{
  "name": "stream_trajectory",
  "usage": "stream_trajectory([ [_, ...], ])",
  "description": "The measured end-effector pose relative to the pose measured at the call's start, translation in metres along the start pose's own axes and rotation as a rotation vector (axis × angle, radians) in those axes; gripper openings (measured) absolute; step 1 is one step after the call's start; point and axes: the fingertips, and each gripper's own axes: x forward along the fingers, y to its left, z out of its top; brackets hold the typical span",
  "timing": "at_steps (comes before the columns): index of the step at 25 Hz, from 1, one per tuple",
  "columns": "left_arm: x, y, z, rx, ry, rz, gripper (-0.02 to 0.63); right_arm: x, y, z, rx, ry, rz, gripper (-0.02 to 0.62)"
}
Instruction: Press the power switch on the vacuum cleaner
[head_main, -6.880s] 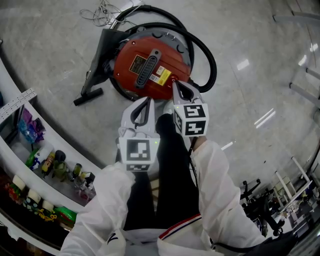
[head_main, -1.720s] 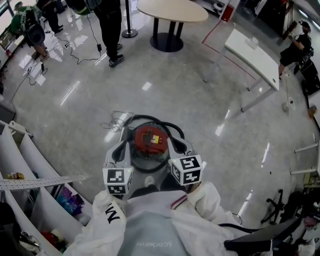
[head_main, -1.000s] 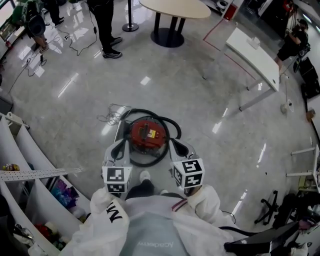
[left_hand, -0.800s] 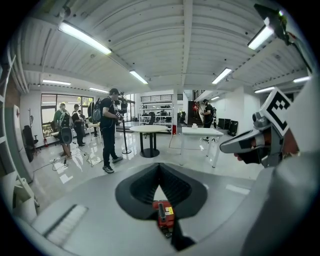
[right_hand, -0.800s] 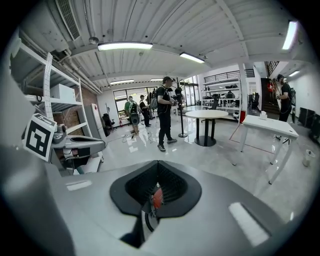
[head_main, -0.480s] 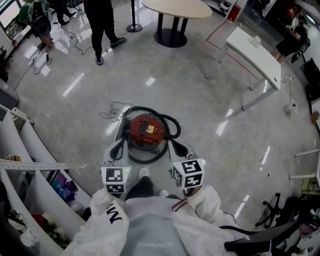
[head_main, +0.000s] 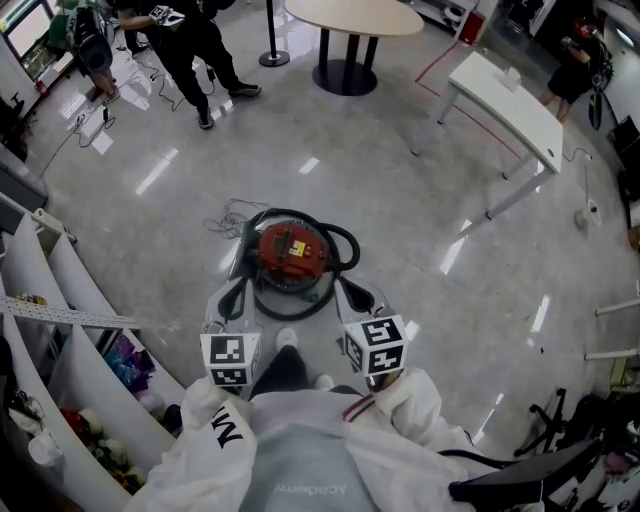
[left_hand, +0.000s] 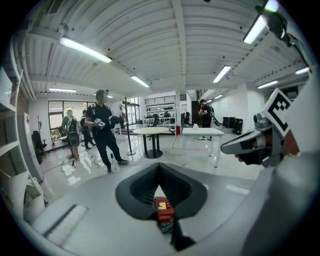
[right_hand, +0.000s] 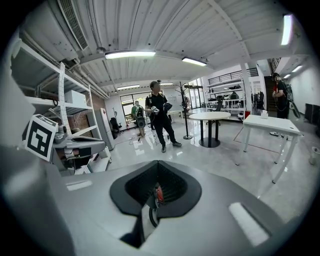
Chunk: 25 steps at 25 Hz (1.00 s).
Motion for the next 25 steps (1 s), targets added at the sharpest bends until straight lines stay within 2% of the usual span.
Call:
stream_trajectory([
  [6,-0.023,-0.026,0.002,0.009,-0.027,0.02,0.0,-0.034,-0.004,-0.008,-0.014,-0.021,0.006,0.002],
  [18,-0.075,-0.061,-0.009,0.034,-0.027,0.077,0.0,-0.084,0.002,-0.035,-0.012,-0.037,0.05,0.002],
  [25,-0.094,-0.064,-0.012,0.042,-0.009,0.1,0.0,-0.097,0.005,-0.035,0.005,-0.067,0.072,0.002],
])
